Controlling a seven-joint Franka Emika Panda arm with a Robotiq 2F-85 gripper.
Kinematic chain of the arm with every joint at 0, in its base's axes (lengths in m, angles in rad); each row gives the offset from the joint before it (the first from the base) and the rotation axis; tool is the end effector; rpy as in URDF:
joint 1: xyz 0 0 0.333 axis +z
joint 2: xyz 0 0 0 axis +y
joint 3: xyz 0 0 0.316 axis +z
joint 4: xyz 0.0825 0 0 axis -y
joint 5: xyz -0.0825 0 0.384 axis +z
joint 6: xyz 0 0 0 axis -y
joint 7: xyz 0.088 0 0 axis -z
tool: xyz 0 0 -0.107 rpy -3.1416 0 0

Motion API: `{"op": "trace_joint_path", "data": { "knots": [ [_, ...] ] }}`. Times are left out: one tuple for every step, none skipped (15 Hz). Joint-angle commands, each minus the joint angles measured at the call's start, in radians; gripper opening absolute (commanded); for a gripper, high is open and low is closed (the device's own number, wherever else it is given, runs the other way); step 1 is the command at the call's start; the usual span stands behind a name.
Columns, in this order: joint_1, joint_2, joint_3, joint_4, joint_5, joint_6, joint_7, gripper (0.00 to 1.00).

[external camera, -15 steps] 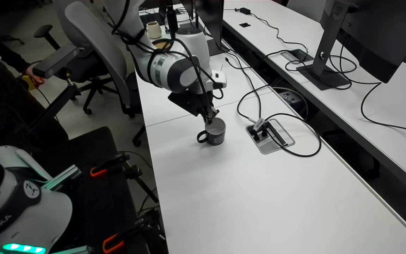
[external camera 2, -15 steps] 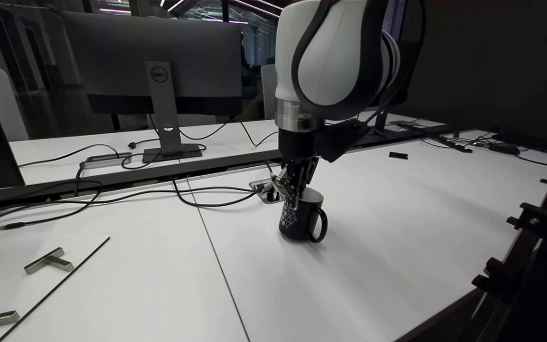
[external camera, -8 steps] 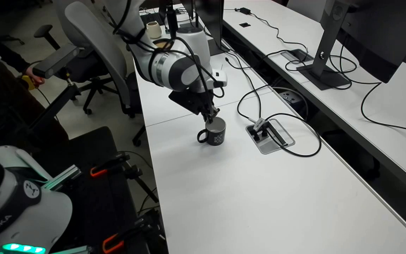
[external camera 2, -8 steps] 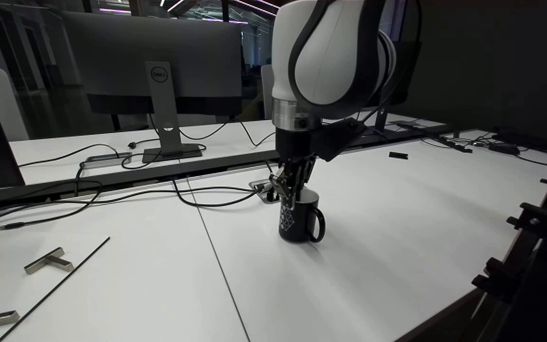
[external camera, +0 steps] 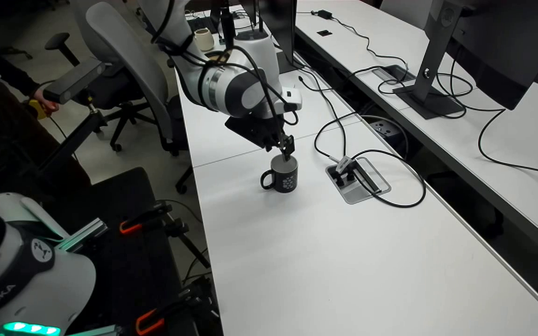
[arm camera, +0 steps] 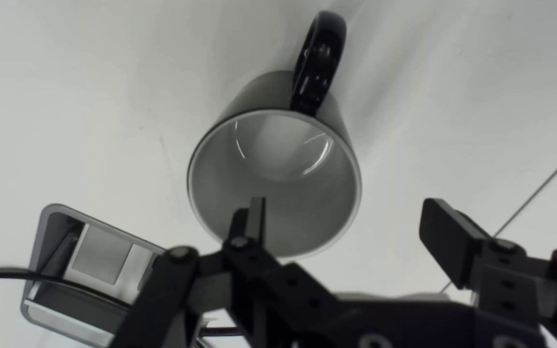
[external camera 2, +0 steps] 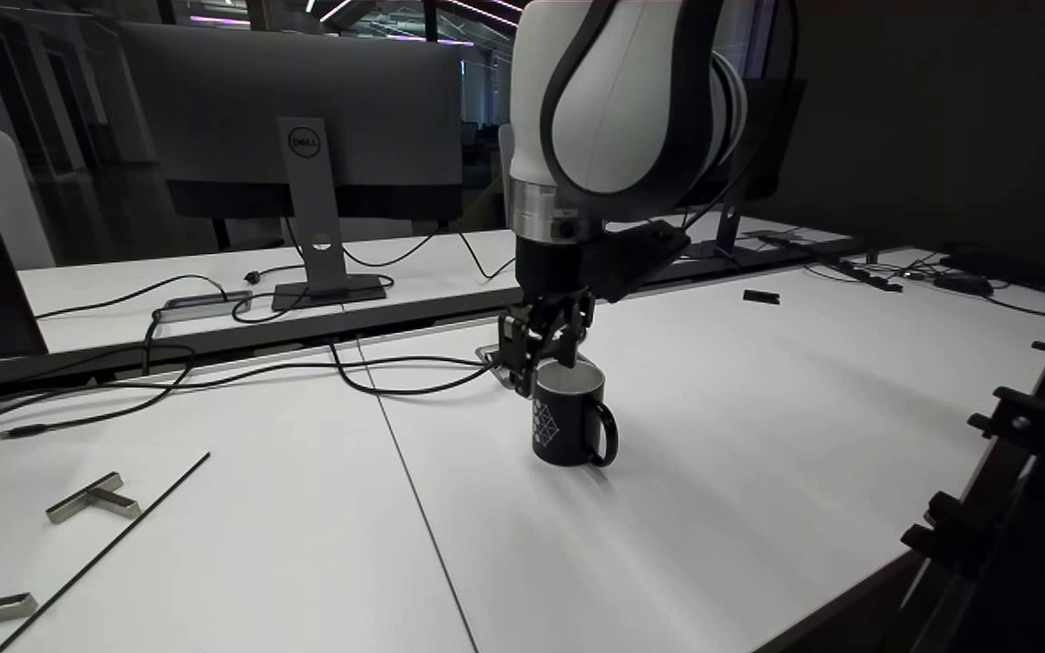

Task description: Pick up the black mug and place it upright on the table

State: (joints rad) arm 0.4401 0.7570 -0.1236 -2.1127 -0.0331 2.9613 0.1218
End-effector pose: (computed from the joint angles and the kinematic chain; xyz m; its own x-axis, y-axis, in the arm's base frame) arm 0.5313 0.1719 0.0627 0.9590 0.2642 0.1027 0.2566 -0.9631 0.0817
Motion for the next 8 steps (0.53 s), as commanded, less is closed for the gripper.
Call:
{"op": "trace_joint_path", "data": {
  "knots": [
    [0.023,-0.022,-0.021,-0.037,-0.023,0.066,0.053,1.0],
    [0.015,-0.028,-0.014,-0.057,-0.017,0.126,0.051,1.0],
    [-0.017,-0.032,0.019,-0.081,-0.009,0.226,0.026,1.0],
    [-0.043,-0.035,0.045,-0.105,-0.002,0.317,0.003,1.0],
    [-0.066,-0.037,0.069,-0.128,0.002,0.399,-0.017,1.0],
    [-0.088,-0.032,0.094,-0.145,0.003,0.482,-0.033,1.0],
    [-0.118,-0.026,0.124,-0.162,-0.005,0.565,-0.052,1.0],
    [-0.151,-0.015,0.156,-0.177,-0.018,0.647,-0.068,1.0]
  ]
}}
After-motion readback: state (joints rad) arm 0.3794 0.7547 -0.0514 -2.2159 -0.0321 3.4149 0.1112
